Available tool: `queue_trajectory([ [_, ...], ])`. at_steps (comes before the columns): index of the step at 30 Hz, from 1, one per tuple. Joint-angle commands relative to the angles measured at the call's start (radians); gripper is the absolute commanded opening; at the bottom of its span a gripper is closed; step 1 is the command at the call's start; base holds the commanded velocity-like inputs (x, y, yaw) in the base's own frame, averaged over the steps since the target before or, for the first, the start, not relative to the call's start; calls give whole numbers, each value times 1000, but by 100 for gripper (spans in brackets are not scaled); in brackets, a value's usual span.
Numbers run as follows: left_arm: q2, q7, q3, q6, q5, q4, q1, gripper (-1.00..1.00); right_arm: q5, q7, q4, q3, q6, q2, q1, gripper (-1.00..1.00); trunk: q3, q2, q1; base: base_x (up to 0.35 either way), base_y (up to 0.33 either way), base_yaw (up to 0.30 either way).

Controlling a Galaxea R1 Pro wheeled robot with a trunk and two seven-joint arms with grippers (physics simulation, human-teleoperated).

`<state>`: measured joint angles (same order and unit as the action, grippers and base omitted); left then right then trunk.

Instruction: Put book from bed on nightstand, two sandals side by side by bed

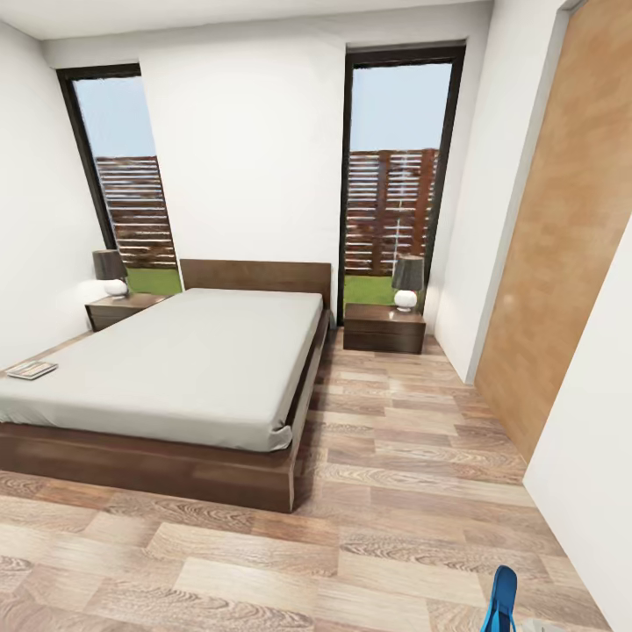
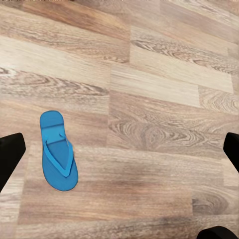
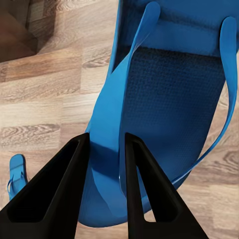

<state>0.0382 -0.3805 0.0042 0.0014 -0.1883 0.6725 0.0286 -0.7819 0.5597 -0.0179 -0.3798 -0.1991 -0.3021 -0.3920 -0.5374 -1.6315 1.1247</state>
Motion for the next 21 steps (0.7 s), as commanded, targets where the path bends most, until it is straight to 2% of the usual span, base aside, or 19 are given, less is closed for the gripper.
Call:
queue_trajectory([
  [1, 0, -4, 0, 0, -6, -1, 1, 100, -8, 5, 1, -8, -3, 0, -1, -100, -1, -1, 0, 6, 0, 0],
  [16, 0, -2, 1, 8, -1, 17, 1, 100, -9, 4, 1, -8, -3, 0, -1, -100, -1, -1, 0, 1, 0, 0],
  [18, 0, 8, 1, 32, 2, 89, 1, 100, -9, 3, 1, -8, -3, 0, -1, -100, -1, -1, 0, 0, 0, 0],
  [19, 0, 20, 1, 69, 3, 145, 1, 100, -9, 3, 1, -8, -3, 0, -1, -100, -1, -1, 0, 0, 0, 0],
  [21, 1, 69, 1, 191, 5, 271, 1, 100, -10, 3, 1, -8, -3, 0, -1, -100, -1, -1, 0, 0, 0, 0],
])
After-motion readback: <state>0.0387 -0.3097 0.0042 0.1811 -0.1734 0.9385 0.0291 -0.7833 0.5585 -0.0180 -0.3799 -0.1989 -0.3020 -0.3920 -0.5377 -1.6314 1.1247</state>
